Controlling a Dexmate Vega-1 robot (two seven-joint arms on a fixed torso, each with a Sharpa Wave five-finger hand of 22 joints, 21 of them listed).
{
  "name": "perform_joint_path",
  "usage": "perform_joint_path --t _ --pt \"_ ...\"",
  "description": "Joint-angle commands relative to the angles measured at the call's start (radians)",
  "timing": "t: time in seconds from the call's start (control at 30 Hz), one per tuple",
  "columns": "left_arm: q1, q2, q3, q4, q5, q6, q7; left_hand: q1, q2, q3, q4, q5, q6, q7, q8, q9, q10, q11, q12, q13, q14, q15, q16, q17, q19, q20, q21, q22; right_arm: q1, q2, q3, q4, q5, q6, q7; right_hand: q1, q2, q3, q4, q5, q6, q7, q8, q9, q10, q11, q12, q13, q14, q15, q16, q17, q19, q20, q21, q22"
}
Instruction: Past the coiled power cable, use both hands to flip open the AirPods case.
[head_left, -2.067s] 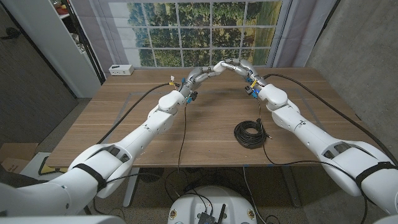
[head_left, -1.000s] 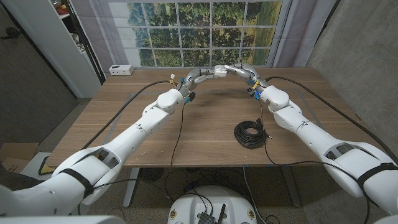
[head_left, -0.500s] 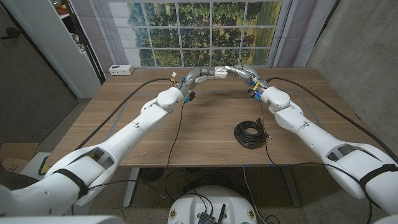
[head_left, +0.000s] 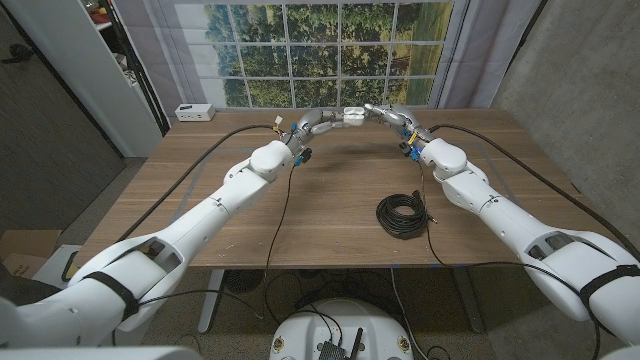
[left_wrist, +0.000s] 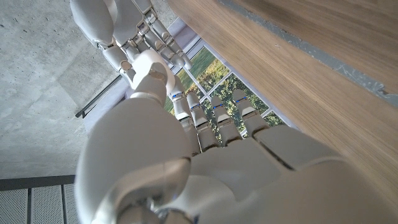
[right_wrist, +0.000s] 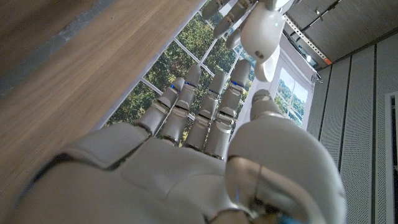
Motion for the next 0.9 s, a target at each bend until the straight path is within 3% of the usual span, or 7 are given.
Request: perform_joint_path --t 0.03,0.2,0.37,0.47,0.5,0.9 --pt "0.007 0.006 -0.003 0.002 0.002 -0.022 -0.014 -0.009 -0.004 0.041 0.033 -0.002 0.068 -0.069 0.072 0.231 -0.001 -0.004 0.003 0.005 0.011 -0.054 0.004 0.002 0.001 -0.007 0.008 0.002 0.000 -0.002 -0.005 -0.017 -0.008 -0.026 -0.015 -0.012 -0.013 -0.006 0.004 0.002 -0.030 0.007 -0.022 -0.009 -0.011 0.009 -0.013 -0.006 0.008 -0.148 -0.009 0.001 0.004 0.002 0.003 0.003" --pt "0.012 0.011 -0.006 -0.004 0.000 -0.025 -0.017 -0.010 -0.004 0.044 0.032 -0.003 0.070 -0.069 0.071 0.230 -0.001 -0.005 0.003 0.005 0.010 -0.055 0.003 0.001 0.001 -0.008 0.008 0.003 -0.006 -0.004 -0.003 -0.029 -0.004 -0.032 -0.020 -0.036 -0.019 -0.015 0.010 0.002 -0.054 0.006 -0.044 -0.018 -0.032 0.015 -0.029 -0.012 0.002 -0.143 -0.012 0.002 0.002 0.007 0.002 0.003" --pt "0.024 0.021 -0.012 -0.022 -0.005 -0.021 -0.018 -0.013 -0.005 0.046 0.032 -0.004 0.069 -0.062 0.068 0.230 0.000 -0.005 0.002 0.006 0.011 -0.056 0.002 0.002 0.000 -0.007 0.010 0.003 -0.021 -0.002 0.009 -0.042 0.009 -0.026 -0.033 -0.100 -0.017 -0.026 0.033 0.004 -0.130 0.017 -0.101 -0.033 -0.110 0.038 -0.087 -0.031 -0.064 -0.119 -0.047 -0.005 0.003 0.010 0.001 0.004" --pt "0.033 0.032 -0.017 -0.041 -0.011 -0.007 -0.022 -0.013 -0.006 0.047 0.032 -0.004 0.071 -0.065 0.068 0.230 0.001 -0.005 0.002 0.006 0.010 -0.056 0.002 0.001 0.000 -0.007 0.010 0.003 -0.035 -0.004 0.019 -0.062 0.013 -0.030 -0.057 -0.117 -0.015 -0.026 0.038 0.005 -0.165 0.014 -0.122 -0.035 -0.107 0.039 -0.096 -0.037 -0.095 -0.105 -0.067 -0.016 0.001 0.012 -0.001 0.004" --pt "0.036 0.035 -0.020 -0.045 -0.016 -0.004 -0.025 -0.013 -0.006 0.048 0.031 -0.004 0.070 -0.069 0.068 0.232 0.001 -0.004 0.002 0.007 0.010 -0.056 0.001 0.001 0.000 -0.007 0.010 0.003 -0.041 -0.006 0.022 -0.070 0.013 -0.032 -0.065 -0.126 -0.013 -0.024 0.038 0.007 -0.180 0.015 -0.135 -0.036 -0.145 0.046 -0.121 -0.044 -0.102 -0.104 -0.078 -0.027 0.002 0.012 -0.001 0.004" --pt "0.043 0.045 -0.030 -0.045 -0.064 -0.022 -0.084 -0.018 -0.008 0.054 0.029 -0.005 0.072 -0.067 0.065 0.233 0.002 -0.001 0.000 0.008 0.011 -0.056 0.000 0.001 -0.002 -0.007 0.013 0.003 -0.150 -0.056 0.091 -0.232 -0.005 -0.067 -0.240 -0.138 -0.013 -0.018 0.035 0.008 -0.203 0.012 -0.155 -0.036 -0.166 0.048 -0.149 -0.056 -0.142 -0.094 -0.112 -0.054 -0.008 0.013 -0.005 0.003"
